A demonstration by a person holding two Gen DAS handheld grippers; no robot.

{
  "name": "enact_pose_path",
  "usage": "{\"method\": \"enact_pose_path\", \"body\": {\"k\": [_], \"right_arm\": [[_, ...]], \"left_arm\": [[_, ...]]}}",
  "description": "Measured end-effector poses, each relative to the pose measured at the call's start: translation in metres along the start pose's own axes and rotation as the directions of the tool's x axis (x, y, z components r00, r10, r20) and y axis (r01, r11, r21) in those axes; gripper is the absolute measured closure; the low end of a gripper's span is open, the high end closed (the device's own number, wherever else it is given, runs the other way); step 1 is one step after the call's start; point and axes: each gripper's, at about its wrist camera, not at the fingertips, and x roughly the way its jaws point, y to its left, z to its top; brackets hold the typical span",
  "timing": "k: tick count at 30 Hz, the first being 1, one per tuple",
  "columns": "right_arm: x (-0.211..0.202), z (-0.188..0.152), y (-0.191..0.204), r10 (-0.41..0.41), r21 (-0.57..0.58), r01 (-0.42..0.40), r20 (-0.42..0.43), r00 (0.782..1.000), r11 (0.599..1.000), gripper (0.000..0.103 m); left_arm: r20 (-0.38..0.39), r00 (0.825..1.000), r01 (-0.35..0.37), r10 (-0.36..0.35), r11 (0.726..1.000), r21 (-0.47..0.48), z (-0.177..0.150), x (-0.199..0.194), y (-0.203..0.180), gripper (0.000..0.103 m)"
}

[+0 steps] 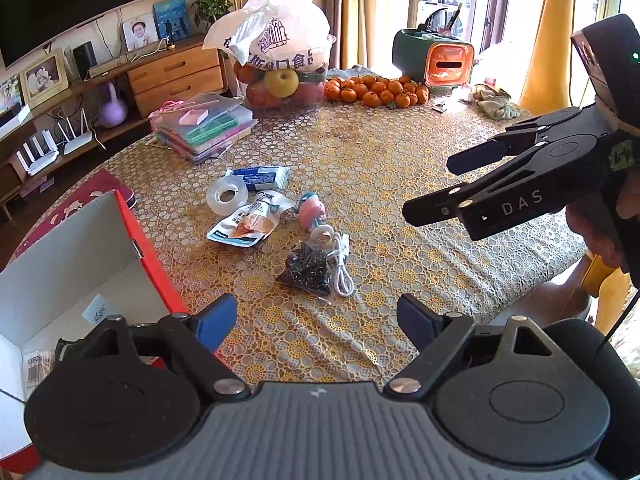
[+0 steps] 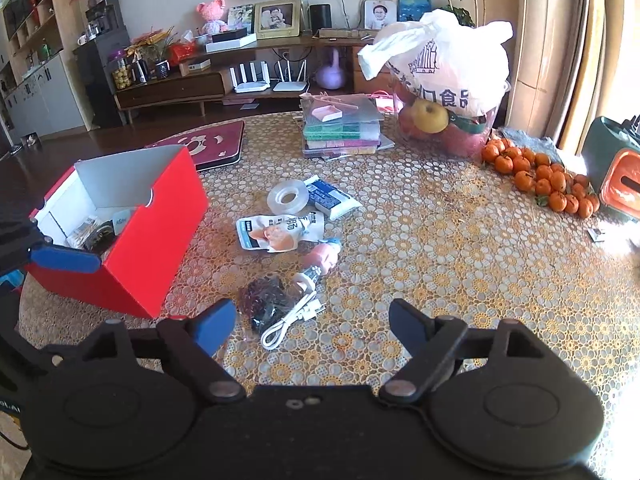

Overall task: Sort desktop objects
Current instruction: 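Withdraw both open tools from the box back over the table, then move the left tool to the black parts bag while the right tool reaches the pink toy figure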

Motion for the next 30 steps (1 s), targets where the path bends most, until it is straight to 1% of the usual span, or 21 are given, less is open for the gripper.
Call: {"method": "enact_pose_path", "body": {"k": [6, 11, 15, 21, 26, 30], "right_arm": [[0.018, 0.005, -0.009, -0.01, 0.045, 0.011, -0.022, 1.0, 0.999, 0.019], [0.031, 0.01, -0.014, -0.017, 0.068, 0.019, -0.033, 0.999, 0.998, 0.019], [0.043, 0.014, -0.017, -0.009, 0.071, 0.012, -0.043, 0.999, 0.997, 0.024], [0.062, 0.025, -0.018, -0.004, 0.083, 0.009, -0.057, 0.998, 0.997, 0.024], [0.076, 0.032, -0.017, -0.01, 0.085, 0.015, -0.057, 0.998, 0.996, 0.025], [0.088, 0.035, -0.016, -0.006, 0.083, 0.012, -0.068, 0.998, 0.996, 0.026]], "left_arm": [[0.003, 1.0, 0.023, -0.023, 1.0, -0.01, 0.004, 0.021, -0.004, 0.016], [-0.002, 1.0, 0.02, -0.02, 1.0, -0.011, 0.007, 0.04, -0.002, 0.016], [-0.012, 1.0, 0.015, -0.015, 1.0, 0.001, 0.008, 0.055, 0.001, 0.016], [-0.026, 0.999, 0.028, -0.029, 0.999, -0.02, 0.01, 0.078, 0.006, 0.016], [-0.027, 1.0, 0.015, -0.015, 1.0, -0.011, 0.012, 0.093, 0.009, 0.016], [-0.027, 0.999, 0.02, -0.021, 0.999, -0.025, 0.015, 0.104, 0.013, 0.016]]}}
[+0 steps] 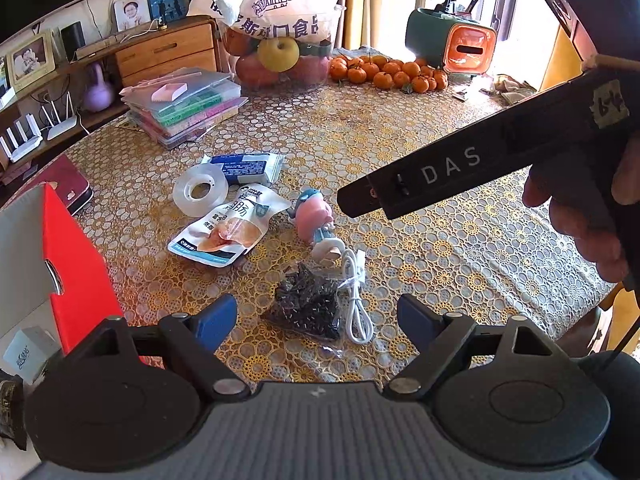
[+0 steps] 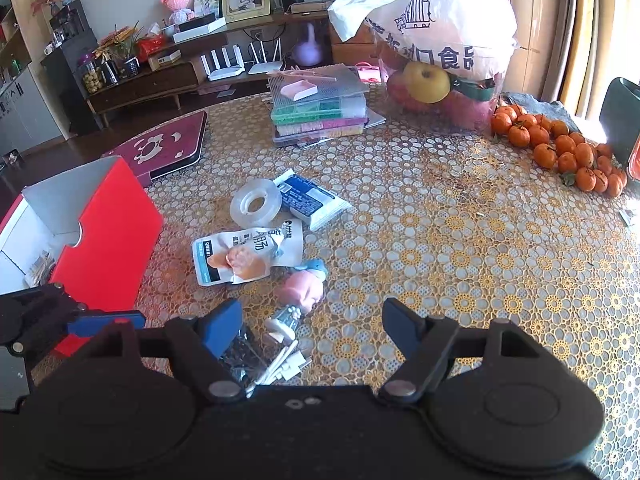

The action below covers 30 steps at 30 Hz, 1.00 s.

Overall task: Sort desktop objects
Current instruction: 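Move the left tool to the black parts bag while the right tool reaches the pink toy figure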

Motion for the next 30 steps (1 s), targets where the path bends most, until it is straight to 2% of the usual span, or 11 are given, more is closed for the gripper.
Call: {"method": "enact_pose_path", "body": {"k": [17, 30], "right_arm": [[0.047, 0.016, 0.004, -0.015, 0.013, 0.015, -0.065, 0.998, 1.0, 0.031], [0.074, 0.015, 0.013, -0.026, 0.017, 0.028, -0.122, 0.992, 0.999, 0.037]], "left_arm": [[-0.032, 0.999, 0.013, -0.015, 0.999, -0.05, -0.001, 0.037, 0.011, 0.016], [-0.07, 0.996, 0.041, -0.046, 0.997, -0.064, -0.001, 0.052, 0.019, 0.028]]}}
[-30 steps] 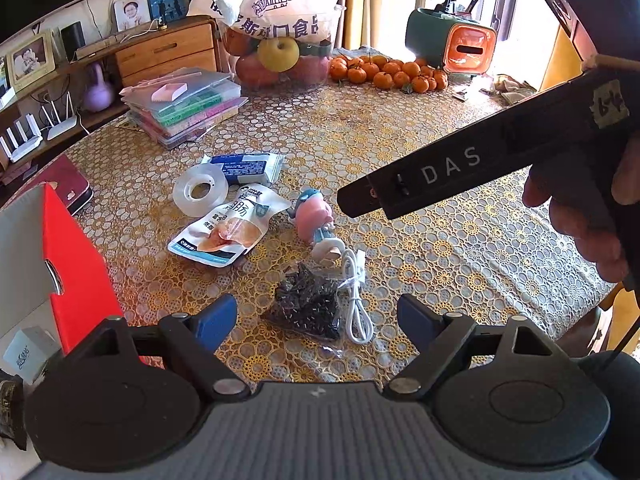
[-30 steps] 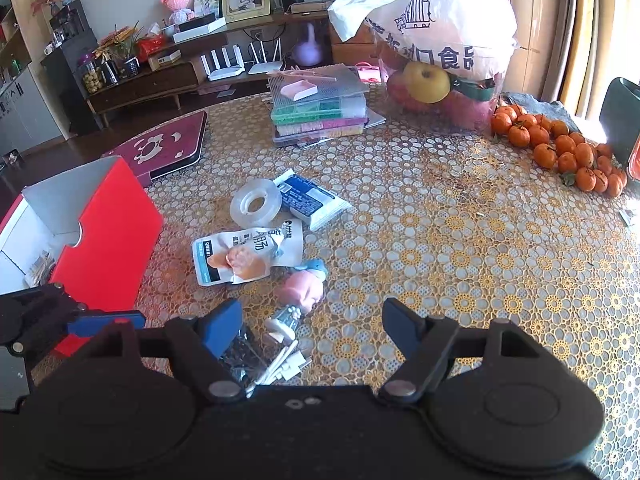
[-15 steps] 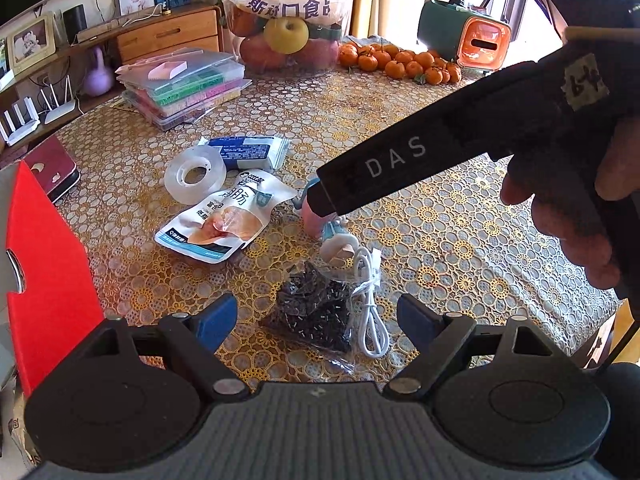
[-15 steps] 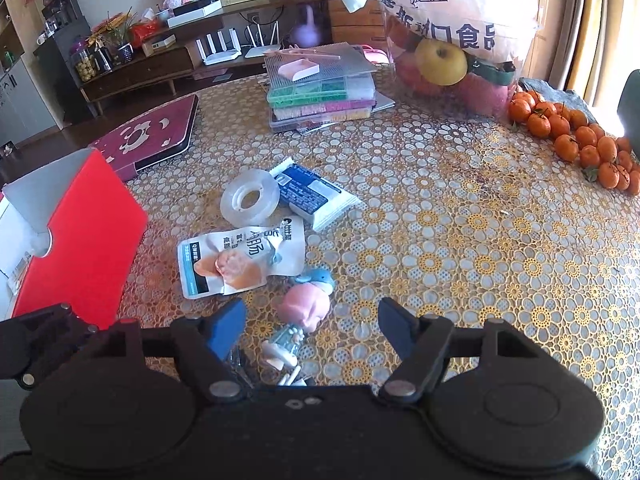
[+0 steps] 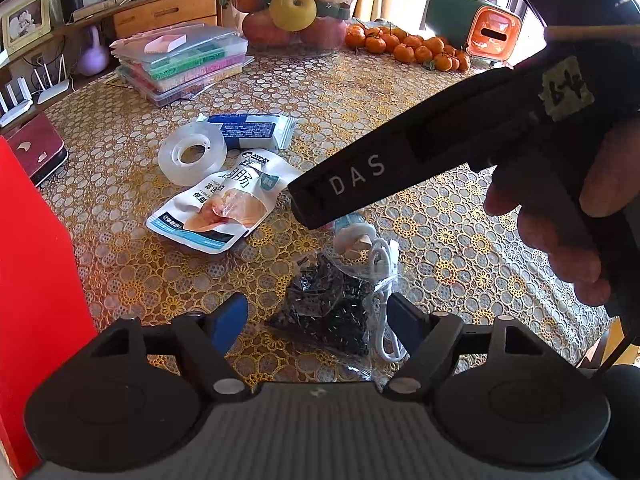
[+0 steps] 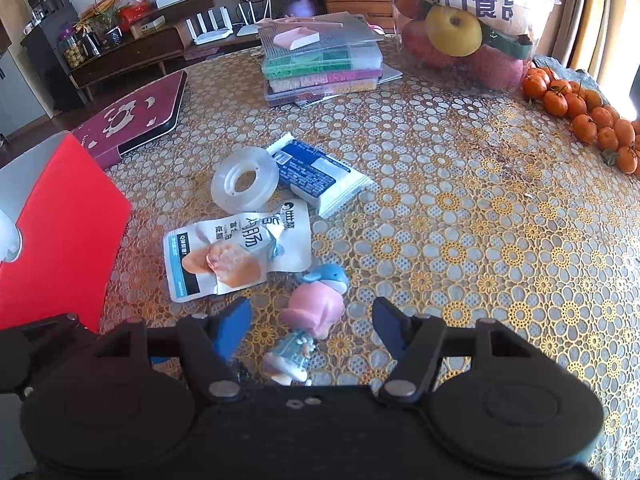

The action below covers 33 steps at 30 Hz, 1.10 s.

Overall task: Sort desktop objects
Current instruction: 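Move the left tool to the black parts bag while the right tool reaches the pink toy figure, then close the left gripper on the parts bag while the right gripper closes on the toy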

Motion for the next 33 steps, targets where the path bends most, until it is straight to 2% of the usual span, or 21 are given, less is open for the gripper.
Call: {"method": "enact_pose_path", "body": {"k": [11, 20, 27, 33], "right_arm": [[0.012, 0.001, 0.005, -0.029, 0.005, 0.03, -0.041, 0.999, 1.0, 0.046], [0.016, 0.002, 0.009, -0.043, -0.006, 0.043, -0.05, 0.998, 0.999, 0.052], [0.016, 0.002, 0.01, -0.055, -0.017, 0.055, -0.046, 0.997, 0.998, 0.067], [0.011, 0.002, 0.007, -0.045, -0.012, 0.045, -0.04, 0.998, 0.999, 0.068]], "left_arm": [[-0.005, 0.999, 0.043, -0.043, 0.999, 0.001, 0.001, 0.005, 0.001, 0.035], [-0.002, 0.997, 0.074, -0.075, 0.996, -0.047, 0.002, 0.005, 0.008, 0.041], [0.0, 0.996, 0.092, -0.092, 0.994, -0.053, 0.003, 0.003, 0.008, 0.052], [-0.005, 0.996, 0.086, -0.086, 0.995, -0.057, 0.004, -0.001, 0.006, 0.06]]}}
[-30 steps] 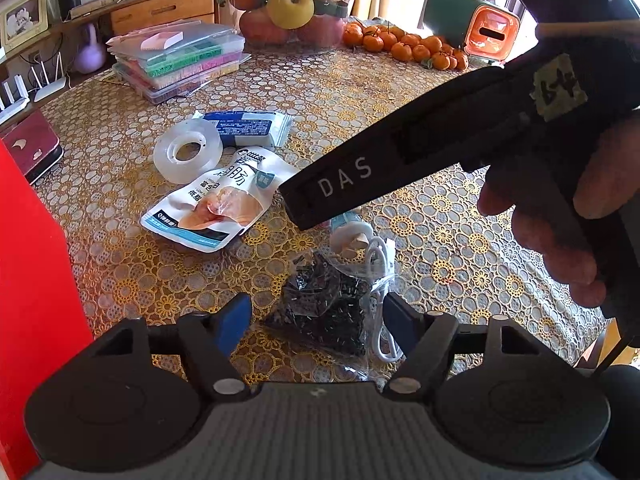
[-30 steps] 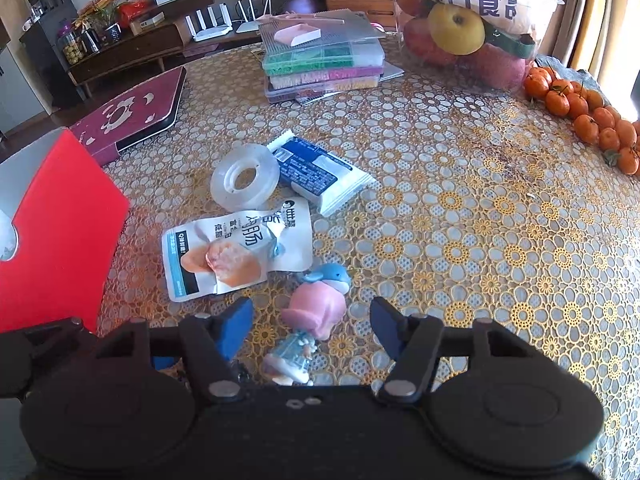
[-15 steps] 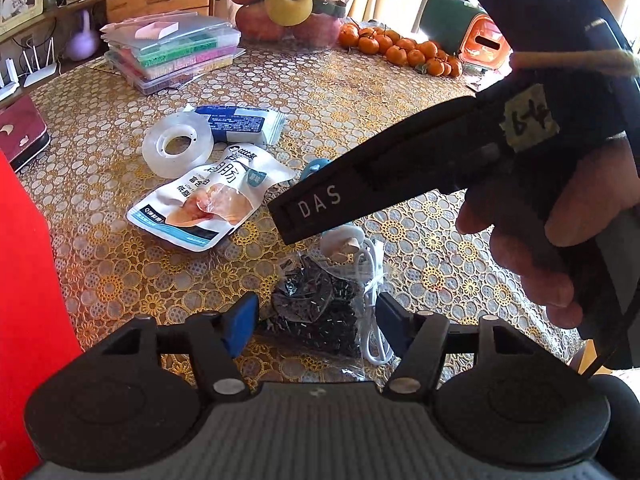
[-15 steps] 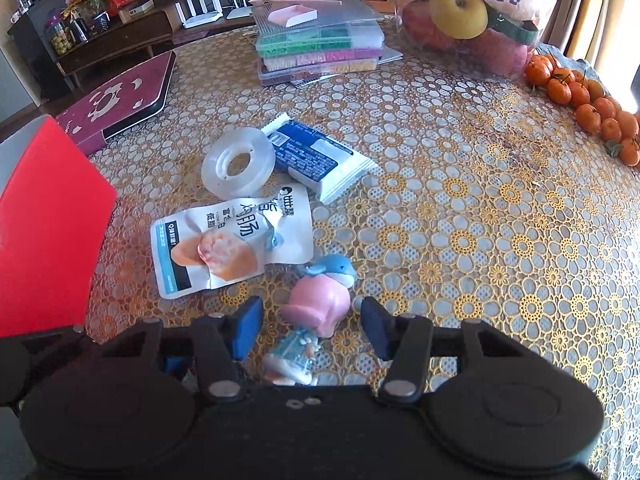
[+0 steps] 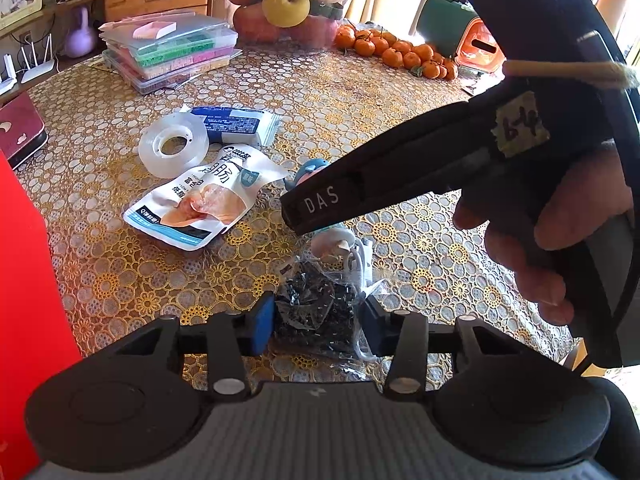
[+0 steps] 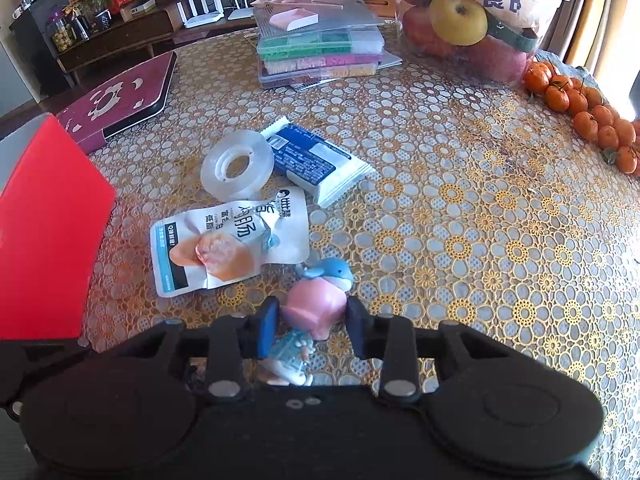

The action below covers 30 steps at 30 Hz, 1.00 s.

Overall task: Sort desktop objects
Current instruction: 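Close the left gripper on the parts bag while the right gripper closes on the toy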

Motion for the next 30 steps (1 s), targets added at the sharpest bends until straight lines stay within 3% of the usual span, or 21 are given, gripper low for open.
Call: {"method": "enact_pose_path", "body": {"k": [7, 30], "right_arm": [[-0.01, -0.002, 0.001, 0.015, -0.013, -0.015, 0.013, 1.0, 1.0, 0.068], [-0.047, -0.012, -0.002, 0.07, 0.004, -0.07, 0.048, 0.996, 0.998, 0.07]], "left_arm": [[0.001, 1.0, 0.001, -0.001, 1.0, -0.023, 0.001, -0.007, 0.003, 0.065], [0.016, 0.999, -0.027, 0.028, 1.0, -0.014, 0.0, -0.041, -0.003, 0.065]]}}
